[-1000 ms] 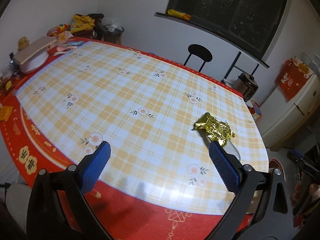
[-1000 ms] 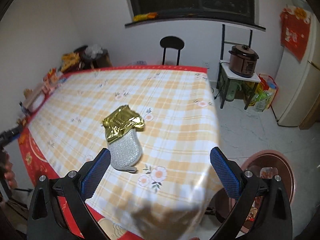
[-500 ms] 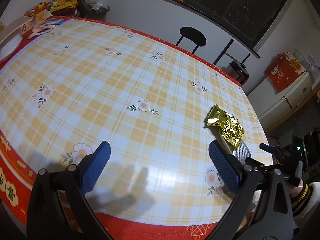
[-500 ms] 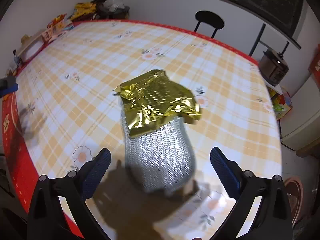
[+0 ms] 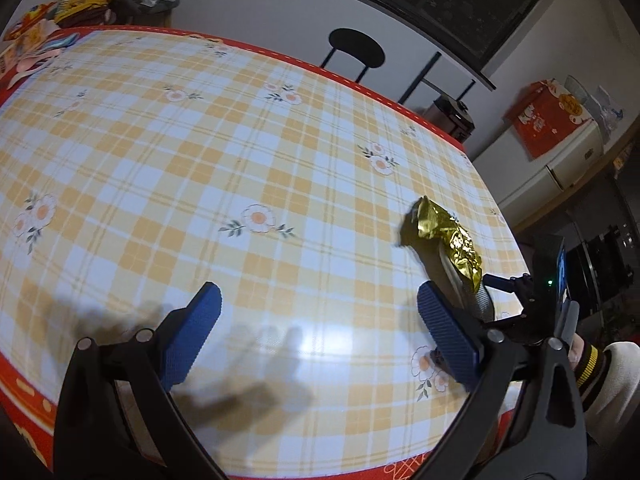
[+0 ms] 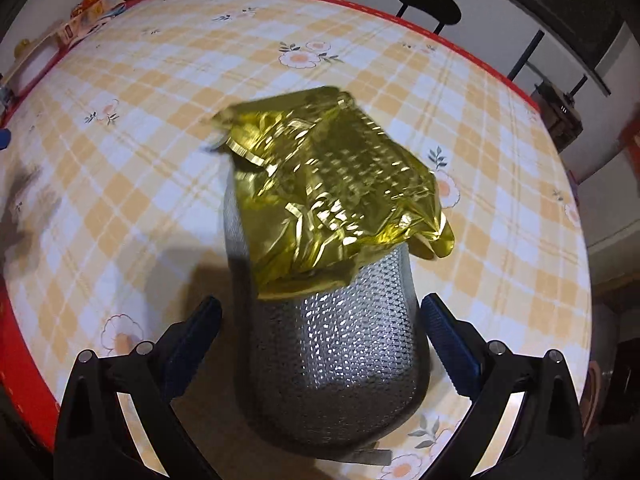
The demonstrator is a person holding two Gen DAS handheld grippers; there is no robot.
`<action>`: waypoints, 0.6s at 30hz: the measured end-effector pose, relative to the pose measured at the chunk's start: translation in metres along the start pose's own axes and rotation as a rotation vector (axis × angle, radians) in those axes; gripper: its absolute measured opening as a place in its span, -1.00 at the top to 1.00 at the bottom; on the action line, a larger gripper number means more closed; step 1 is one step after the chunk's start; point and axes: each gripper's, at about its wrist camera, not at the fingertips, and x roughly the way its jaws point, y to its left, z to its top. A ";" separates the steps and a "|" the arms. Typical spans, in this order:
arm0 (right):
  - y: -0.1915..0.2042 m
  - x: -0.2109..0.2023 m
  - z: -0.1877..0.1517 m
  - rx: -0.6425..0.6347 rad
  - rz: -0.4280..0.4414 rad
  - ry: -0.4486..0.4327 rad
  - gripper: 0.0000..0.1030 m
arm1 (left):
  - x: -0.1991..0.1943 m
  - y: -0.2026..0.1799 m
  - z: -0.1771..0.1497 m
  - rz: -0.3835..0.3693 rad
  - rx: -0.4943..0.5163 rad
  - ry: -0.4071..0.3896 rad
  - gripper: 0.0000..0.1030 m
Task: Collect trash
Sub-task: 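Grasp the grey mesh insole with the right tool while the left tool grasps the gold foil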
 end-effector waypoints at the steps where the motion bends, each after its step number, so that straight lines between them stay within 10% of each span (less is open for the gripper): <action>1: -0.002 -0.001 -0.001 0.026 0.028 0.008 -0.90 | 0.004 -0.003 0.002 -0.012 0.009 0.006 -0.88; 18: -0.006 -0.020 -0.032 0.168 0.125 -0.007 -0.67 | 0.133 -0.100 0.033 -0.353 -0.024 0.246 -0.66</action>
